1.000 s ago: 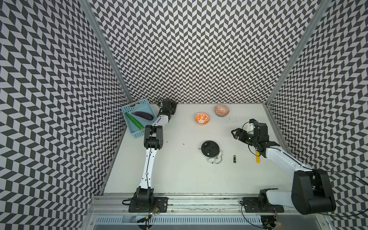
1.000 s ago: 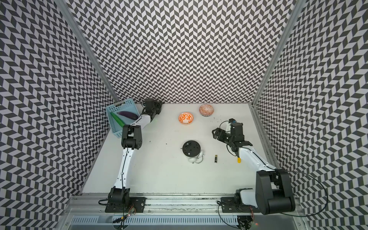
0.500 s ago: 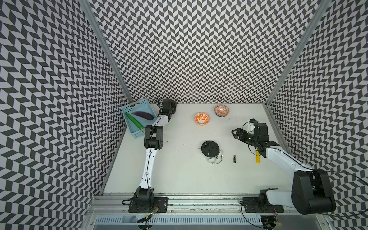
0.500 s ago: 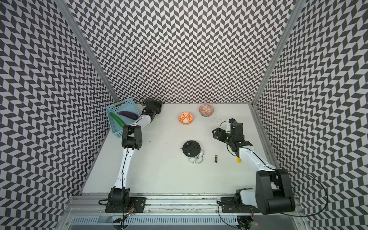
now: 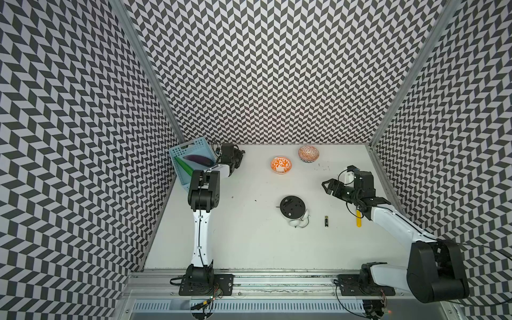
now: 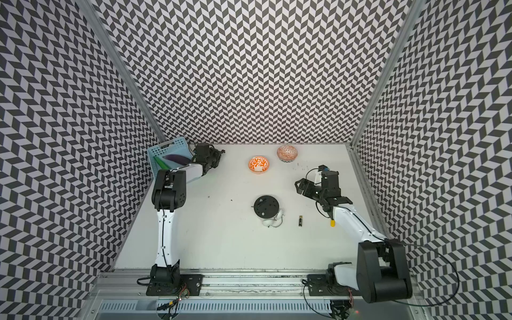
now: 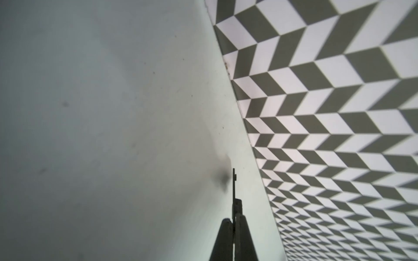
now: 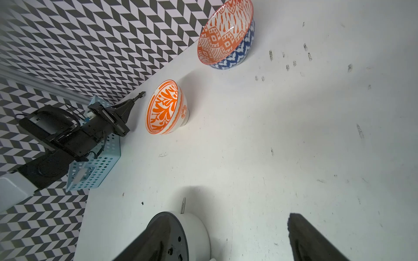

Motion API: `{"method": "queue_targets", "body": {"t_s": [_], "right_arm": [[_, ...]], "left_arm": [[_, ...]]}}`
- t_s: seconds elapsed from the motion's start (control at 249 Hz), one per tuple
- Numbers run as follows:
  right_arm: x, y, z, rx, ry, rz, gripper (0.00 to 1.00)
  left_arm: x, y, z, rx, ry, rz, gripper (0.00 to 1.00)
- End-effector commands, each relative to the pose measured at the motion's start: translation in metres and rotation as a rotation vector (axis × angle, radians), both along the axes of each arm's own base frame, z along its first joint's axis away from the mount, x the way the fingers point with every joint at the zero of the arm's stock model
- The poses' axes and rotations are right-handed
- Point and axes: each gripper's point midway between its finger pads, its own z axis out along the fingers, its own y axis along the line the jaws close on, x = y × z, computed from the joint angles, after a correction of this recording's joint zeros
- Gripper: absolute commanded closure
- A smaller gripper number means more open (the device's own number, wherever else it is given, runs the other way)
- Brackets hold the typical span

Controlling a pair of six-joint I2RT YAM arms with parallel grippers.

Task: Remove the battery from the alarm
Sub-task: Pick up the cover from the center of the board.

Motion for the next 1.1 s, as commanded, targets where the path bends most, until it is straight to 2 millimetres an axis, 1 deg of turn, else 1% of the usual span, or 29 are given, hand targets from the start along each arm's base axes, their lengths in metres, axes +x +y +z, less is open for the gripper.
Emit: {"method": "queue_targets", "body": {"t_s": [0.0, 0.052, 0.14, 0.253, 0.325, 0.389, 0.521, 0.569, 0.617, 0.665, 0.705, 0.79, 0.886, 0.986, 1.098], "right_arm": [[-0.002, 0.01, 0.025, 0.018, -0.061, 0.064, 0.15], [-0.006, 0.014, 0.028, 0.027, -0.062, 0.089, 0.15], [-0.015, 0.024, 0.033, 0.06, -0.063, 0.145, 0.15], [-0.032, 0.048, 0.039, 0.094, -0.067, 0.256, 0.15], [-0.046, 0.067, 0.04, 0.11, -0.074, 0.327, 0.16], [-0.059, 0.082, 0.042, 0.134, -0.083, 0.381, 0.16], [-0.085, 0.111, 0.05, 0.182, -0.111, 0.498, 0.18], [-0.093, 0.12, 0.055, 0.213, -0.129, 0.536, 0.19], [-0.102, 0.128, 0.062, 0.26, -0.153, 0.573, 0.21], [-0.106, 0.132, 0.068, 0.301, -0.173, 0.577, 0.23], [-0.109, 0.134, 0.077, 0.34, -0.206, 0.587, 0.26], [-0.113, 0.137, 0.097, 0.42, -0.271, 0.588, 0.3], [-0.117, 0.144, 0.117, 0.484, -0.338, 0.626, 0.35], [-0.117, 0.148, 0.124, 0.513, -0.371, 0.64, 0.38], [-0.117, 0.152, 0.131, 0.559, -0.406, 0.65, 0.47]], "left_arm": [[-0.034, -0.008, 0.061, 0.069, -0.102, -0.092, 1.0], [-0.059, -0.013, 0.068, 0.077, -0.098, -0.129, 1.0], [-0.108, -0.026, 0.07, 0.095, -0.061, -0.205, 1.0], [-0.172, -0.065, 0.077, 0.122, -0.07, -0.365, 1.0], [-0.208, -0.088, 0.092, 0.182, -0.123, -0.459, 1.0], [-0.236, -0.104, 0.107, 0.228, -0.17, -0.535, 1.0], [-0.286, -0.134, 0.141, 0.277, -0.329, -0.694, 1.0], [-0.301, -0.142, 0.15, 0.293, -0.376, -0.738, 1.0], [-0.315, -0.149, 0.155, 0.284, -0.407, -0.766, 1.0], [-0.325, -0.152, 0.159, 0.25, -0.426, -0.765, 1.0], [-0.333, -0.155, 0.162, 0.205, -0.446, -0.756, 1.0], [-0.349, -0.162, 0.175, 0.099, -0.519, -0.751, 1.0], [-0.359, -0.168, 0.188, 0.052, -0.573, -0.769, 1.0], [-0.364, -0.171, 0.198, 0.047, -0.605, -0.796, 1.0], [-0.37, -0.173, 0.212, -0.025, -0.637, -0.785, 1.0]]}}
